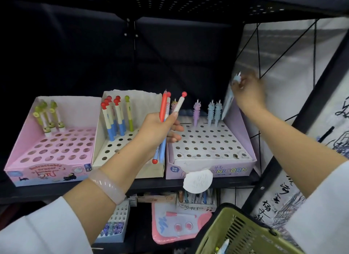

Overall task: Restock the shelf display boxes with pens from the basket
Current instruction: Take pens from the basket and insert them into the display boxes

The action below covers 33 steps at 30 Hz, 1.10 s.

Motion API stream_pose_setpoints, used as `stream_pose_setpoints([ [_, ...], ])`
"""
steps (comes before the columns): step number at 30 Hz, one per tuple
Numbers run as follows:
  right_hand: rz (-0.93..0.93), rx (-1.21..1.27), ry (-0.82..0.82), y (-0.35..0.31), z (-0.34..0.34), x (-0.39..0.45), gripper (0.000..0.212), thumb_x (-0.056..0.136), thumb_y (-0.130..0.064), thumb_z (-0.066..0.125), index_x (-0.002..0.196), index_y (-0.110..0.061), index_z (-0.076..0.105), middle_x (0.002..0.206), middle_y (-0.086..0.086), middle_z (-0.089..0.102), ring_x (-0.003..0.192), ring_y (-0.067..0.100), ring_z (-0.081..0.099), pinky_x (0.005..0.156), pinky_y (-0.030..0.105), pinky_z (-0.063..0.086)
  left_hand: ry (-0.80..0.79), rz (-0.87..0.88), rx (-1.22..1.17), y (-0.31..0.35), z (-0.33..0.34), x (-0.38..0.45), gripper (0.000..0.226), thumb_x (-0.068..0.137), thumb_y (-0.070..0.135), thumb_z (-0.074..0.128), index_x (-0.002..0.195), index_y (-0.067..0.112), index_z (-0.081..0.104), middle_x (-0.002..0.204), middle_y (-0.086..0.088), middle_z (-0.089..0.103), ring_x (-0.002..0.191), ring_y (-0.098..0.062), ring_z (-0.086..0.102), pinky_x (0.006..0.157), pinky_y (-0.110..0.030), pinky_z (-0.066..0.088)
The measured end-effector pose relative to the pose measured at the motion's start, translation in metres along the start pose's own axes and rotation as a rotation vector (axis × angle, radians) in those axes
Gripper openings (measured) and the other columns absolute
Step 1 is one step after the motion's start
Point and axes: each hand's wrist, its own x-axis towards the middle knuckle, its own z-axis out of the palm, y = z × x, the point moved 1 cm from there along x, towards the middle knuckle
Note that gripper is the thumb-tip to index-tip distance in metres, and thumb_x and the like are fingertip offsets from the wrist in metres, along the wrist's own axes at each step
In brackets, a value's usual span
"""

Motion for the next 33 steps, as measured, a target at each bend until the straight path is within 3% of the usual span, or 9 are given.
stream_pose_setpoints([
  [2, -0.009, -0.091, -0.039, 0.012, 0.005, -0.002, 0.022, 0.094, -0.017, 0.048, 0.106, 0.000, 0.050, 0.085, 0.014, 0.060, 0.074, 0.024, 0.053, 0.052, 0.028, 0.023, -0.004, -0.001, -0.004, -0.001, 0.000, -0.002, 0.025, 0.095, 0.026, 0.050, 0.082, 0.006, 0.060, 0.073, -0.008, 0.070, 0.049, -0.013, 0.064, 0.048, -0.020, 0.053],
  [5, -0.051, -0.109, -0.093, 0.020, 0.011, -0.006, 0.021, 0.094, -0.013, 0.048, 0.104, 0.005, 0.049, 0.087, 0.023, 0.061, 0.080, 0.032, 0.057, 0.059, 0.027, 0.027, -0.010, -0.002, -0.008, -0.002, -0.001, -0.003, 0.026, 0.095, 0.027, 0.050, 0.083, 0.007, 0.061, 0.068, -0.005, 0.070, 0.052, -0.015, 0.065, 0.050, -0.022, 0.055],
  [15, -0.116, -0.156, -0.087, 0.020, 0.014, -0.008, 0.017, 0.095, -0.014, 0.048, 0.098, 0.003, 0.047, 0.075, 0.012, 0.051, 0.071, 0.024, 0.049, 0.058, 0.027, 0.025, -0.023, -0.014, 0.000, -0.002, -0.003, -0.002, 0.028, 0.097, 0.029, 0.046, 0.088, 0.007, 0.060, 0.076, -0.006, 0.072, 0.055, -0.016, 0.067, 0.052, -0.022, 0.056],
  [21, 0.005, -0.235, -0.240, 0.029, 0.022, -0.012, 0.024, 0.094, -0.013, 0.047, 0.104, 0.009, 0.046, 0.095, 0.028, 0.059, 0.085, 0.037, 0.057, 0.060, 0.030, 0.031, -0.054, -0.013, -0.016, -0.002, -0.003, -0.005, 0.026, 0.098, 0.029, 0.044, 0.092, 0.009, 0.058, 0.075, -0.003, 0.071, 0.055, -0.014, 0.067, 0.051, -0.021, 0.055],
  [26, 0.103, -0.371, -0.408, 0.033, 0.026, -0.015, 0.027, 0.094, -0.014, 0.047, 0.108, 0.008, 0.051, 0.109, 0.028, 0.058, 0.099, 0.037, 0.056, 0.066, 0.029, 0.030, -0.072, -0.001, -0.051, -0.002, -0.004, -0.007, 0.012, 0.099, 0.026, 0.040, 0.096, 0.019, 0.049, 0.075, -0.004, 0.070, 0.055, -0.014, 0.068, 0.053, -0.021, 0.056],
  [29, 0.086, -0.443, -0.333, 0.023, 0.021, -0.020, 0.025, 0.093, -0.012, 0.048, 0.109, 0.007, 0.052, 0.109, 0.027, 0.059, 0.099, 0.037, 0.057, 0.066, 0.028, 0.033, -0.064, 0.014, -0.068, -0.002, -0.007, -0.007, 0.009, 0.099, 0.025, 0.040, 0.104, 0.019, 0.044, 0.066, 0.000, 0.071, 0.056, -0.015, 0.068, 0.053, -0.022, 0.056],
  [31, 0.039, -0.336, -0.186, 0.005, 0.016, -0.024, 0.025, 0.092, -0.012, 0.049, 0.112, 0.002, 0.054, 0.110, 0.022, 0.060, 0.098, 0.036, 0.058, 0.070, 0.032, 0.040, -0.074, 0.024, -0.069, -0.002, -0.009, -0.007, 0.008, 0.099, 0.024, 0.041, 0.104, 0.019, 0.045, 0.063, 0.001, 0.071, 0.055, -0.014, 0.068, 0.054, -0.022, 0.056],
  [33, 0.038, -0.041, -0.221, -0.023, 0.016, -0.033, 0.020, 0.092, -0.016, 0.051, 0.107, -0.006, 0.061, 0.101, 0.013, 0.065, 0.089, 0.027, 0.061, 0.075, 0.034, 0.049, -0.091, 0.033, -0.081, -0.001, -0.009, -0.008, 0.006, 0.099, 0.024, 0.041, 0.098, 0.021, 0.047, 0.063, 0.001, 0.071, 0.055, -0.014, 0.068, 0.054, -0.022, 0.056],
])
